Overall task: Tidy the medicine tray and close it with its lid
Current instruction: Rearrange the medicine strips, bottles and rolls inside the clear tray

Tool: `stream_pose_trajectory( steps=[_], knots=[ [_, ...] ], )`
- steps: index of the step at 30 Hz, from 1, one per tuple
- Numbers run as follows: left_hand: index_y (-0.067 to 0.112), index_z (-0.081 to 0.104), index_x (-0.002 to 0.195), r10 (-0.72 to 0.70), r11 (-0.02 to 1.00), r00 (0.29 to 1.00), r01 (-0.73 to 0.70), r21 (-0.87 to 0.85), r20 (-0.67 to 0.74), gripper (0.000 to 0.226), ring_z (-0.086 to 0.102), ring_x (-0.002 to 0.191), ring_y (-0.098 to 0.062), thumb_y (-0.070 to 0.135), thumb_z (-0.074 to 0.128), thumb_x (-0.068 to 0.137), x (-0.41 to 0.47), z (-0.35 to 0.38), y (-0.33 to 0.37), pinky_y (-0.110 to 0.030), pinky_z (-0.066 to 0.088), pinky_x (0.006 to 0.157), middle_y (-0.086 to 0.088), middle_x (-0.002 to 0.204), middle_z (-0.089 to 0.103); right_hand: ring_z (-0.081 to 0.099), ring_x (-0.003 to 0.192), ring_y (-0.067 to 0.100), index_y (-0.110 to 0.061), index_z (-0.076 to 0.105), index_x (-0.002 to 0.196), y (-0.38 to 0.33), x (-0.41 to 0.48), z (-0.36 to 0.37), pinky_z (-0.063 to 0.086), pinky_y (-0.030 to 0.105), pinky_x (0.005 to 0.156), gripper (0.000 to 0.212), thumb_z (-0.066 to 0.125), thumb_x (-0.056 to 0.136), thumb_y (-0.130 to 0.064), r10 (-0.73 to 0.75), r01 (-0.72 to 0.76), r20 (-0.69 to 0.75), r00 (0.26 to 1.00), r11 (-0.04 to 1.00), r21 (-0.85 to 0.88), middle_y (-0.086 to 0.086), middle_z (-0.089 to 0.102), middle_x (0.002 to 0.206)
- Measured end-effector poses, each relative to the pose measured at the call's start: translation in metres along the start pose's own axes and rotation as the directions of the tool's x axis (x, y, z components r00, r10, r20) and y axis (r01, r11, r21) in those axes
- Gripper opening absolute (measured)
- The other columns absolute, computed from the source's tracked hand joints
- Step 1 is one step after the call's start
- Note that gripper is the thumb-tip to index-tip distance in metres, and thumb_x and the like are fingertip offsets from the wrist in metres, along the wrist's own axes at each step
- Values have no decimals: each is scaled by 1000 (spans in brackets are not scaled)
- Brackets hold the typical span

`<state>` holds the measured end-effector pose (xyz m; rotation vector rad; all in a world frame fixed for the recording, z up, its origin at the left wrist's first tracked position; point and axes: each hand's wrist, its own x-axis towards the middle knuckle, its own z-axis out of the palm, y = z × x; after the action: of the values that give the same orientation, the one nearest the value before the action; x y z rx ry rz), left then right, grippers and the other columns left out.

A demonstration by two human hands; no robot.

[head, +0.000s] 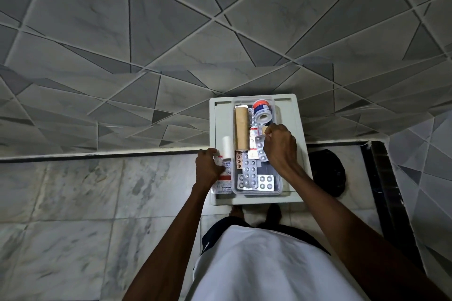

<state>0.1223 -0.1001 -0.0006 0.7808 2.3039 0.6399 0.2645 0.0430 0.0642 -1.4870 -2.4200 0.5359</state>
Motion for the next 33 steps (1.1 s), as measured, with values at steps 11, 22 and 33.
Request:
stream_pose_trajectory(
  steps=[11,22,33],
  knots=[
    [1,56,112,-88,961,996,92,-261,25,47,61,93,-25,3,77,69,-1,-8,4,-26,46,77,-9,104,64,34,135,33,-19,52,131,-65,3,31,25,52,110,70,75,69,-43,-407,512,412,815,839,-184,9,49,141],
    [13,63,97,-211,826,976,209,-523,58,27,66,86,-25,5,74,73,-2,-12,-17,-40,59,80,-9,97,69,32,137,35,-14,44,135,-102,9,45,3,62,115,73,75,70,-28,-298,609,595,747,666,-431,11,58,131],
    [7,64,111,-199,640,980,124,-758,-7,31,68,90,-29,2,67,80,-5,-54,16,-44,58,81,-18,104,71,45,128,29,-18,37,141,-26,6,-35,40,40,102,90,84,65,-28,-229,188,366,902,972,143,9,48,143]
  ],
)
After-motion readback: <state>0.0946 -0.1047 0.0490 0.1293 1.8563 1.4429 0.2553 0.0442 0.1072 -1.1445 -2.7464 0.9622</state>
